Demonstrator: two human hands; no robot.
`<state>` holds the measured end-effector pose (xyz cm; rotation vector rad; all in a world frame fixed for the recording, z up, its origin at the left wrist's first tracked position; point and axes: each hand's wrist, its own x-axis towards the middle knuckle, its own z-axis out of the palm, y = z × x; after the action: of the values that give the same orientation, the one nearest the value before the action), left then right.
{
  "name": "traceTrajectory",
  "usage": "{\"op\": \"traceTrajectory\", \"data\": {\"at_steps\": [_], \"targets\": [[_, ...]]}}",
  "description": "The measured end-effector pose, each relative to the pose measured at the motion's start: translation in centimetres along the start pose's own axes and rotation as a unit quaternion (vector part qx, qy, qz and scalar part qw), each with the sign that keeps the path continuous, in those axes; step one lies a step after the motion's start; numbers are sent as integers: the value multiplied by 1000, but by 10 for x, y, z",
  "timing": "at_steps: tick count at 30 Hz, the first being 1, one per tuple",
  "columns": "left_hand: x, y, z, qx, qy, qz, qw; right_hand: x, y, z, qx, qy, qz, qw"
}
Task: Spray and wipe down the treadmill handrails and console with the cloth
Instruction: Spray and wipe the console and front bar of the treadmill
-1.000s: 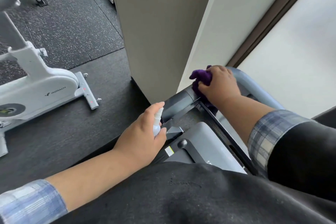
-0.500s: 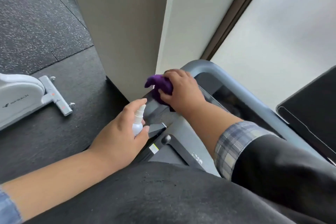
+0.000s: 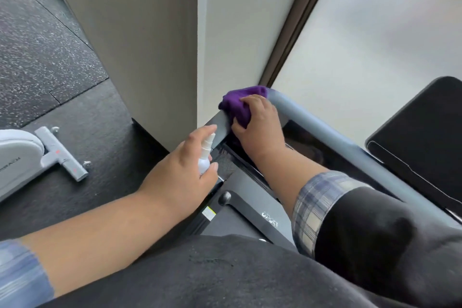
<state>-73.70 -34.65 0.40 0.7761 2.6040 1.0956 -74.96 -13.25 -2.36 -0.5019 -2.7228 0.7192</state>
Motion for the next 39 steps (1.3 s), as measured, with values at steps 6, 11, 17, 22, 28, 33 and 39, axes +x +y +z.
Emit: {"op": "traceTrajectory", "data": {"at_steps": [6, 11, 17, 22, 28, 33, 39], "targets": [[-4, 8, 19, -18, -45, 8, 999, 13, 44, -39, -147, -55, -53, 986], [3, 24, 27, -16, -71, 15, 997, 12, 77, -72, -127, 0, 99, 987], [7, 30, 29, -21, -61, 21, 998, -44, 104, -100, -132, 51, 169, 975], [8, 23, 34, -28, -61, -5, 998, -10, 84, -77, -141, 24, 87, 986], [1, 22, 41, -34, -65, -5, 997, 36, 35, -28, -173, -78, -21, 982], [-3, 29, 47, -54, -55, -6, 997, 9, 47, -36, -194, -142, -56, 969], [-6, 37, 47, -53, -33, 17, 998, -27, 26, -23, -124, -197, -61, 970]]}}
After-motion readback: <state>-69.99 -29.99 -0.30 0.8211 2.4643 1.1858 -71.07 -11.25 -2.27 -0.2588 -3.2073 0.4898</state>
